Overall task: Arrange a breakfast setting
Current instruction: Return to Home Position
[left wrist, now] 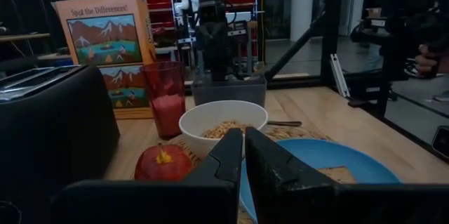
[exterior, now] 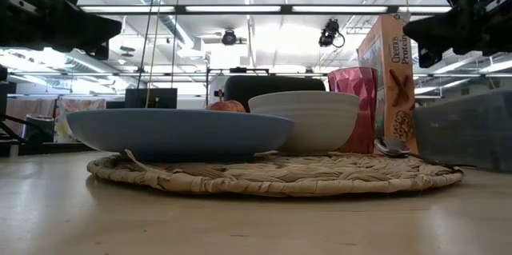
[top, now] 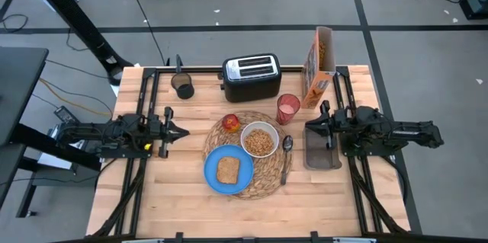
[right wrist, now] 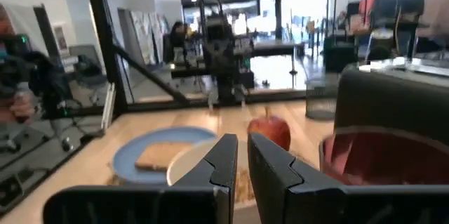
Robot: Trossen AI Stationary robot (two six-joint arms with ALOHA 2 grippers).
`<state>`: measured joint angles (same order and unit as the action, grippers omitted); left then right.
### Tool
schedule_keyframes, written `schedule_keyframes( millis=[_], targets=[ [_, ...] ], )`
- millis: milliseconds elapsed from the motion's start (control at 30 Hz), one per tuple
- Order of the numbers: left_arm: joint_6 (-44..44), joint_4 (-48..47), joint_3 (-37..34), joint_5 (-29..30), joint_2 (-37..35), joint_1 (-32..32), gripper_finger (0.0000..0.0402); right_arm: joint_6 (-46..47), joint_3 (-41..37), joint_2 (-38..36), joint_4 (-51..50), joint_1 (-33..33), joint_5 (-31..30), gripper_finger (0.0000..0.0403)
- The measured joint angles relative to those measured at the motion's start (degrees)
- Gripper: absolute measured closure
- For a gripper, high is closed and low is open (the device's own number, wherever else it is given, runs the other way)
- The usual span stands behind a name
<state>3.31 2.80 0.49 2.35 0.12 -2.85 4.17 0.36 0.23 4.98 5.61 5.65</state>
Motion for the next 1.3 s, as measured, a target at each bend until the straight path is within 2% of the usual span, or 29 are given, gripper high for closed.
schedule_keyframes(
  millis=[267,400,1300],
  targets=[
    [0.11,-0.56,-0.02,-0.20,0.00,0.00,0.0374,-2.59,0.00,0.02,-2.72,-1.14,-3.50,0.0357],
    [-0.09,-0.61,-0.02,-2.58,0.00,-0.01,0.0374,-2.48,0.00,0.50,-3.93,-1.16,-4.64,0.0357],
    [-2.93,0.22,-0.09,-1.88,0.24,0.00,0.0374,-2.43,0.00,0.55,-3.40,-1.16,-4.57,0.0357]
  ],
)
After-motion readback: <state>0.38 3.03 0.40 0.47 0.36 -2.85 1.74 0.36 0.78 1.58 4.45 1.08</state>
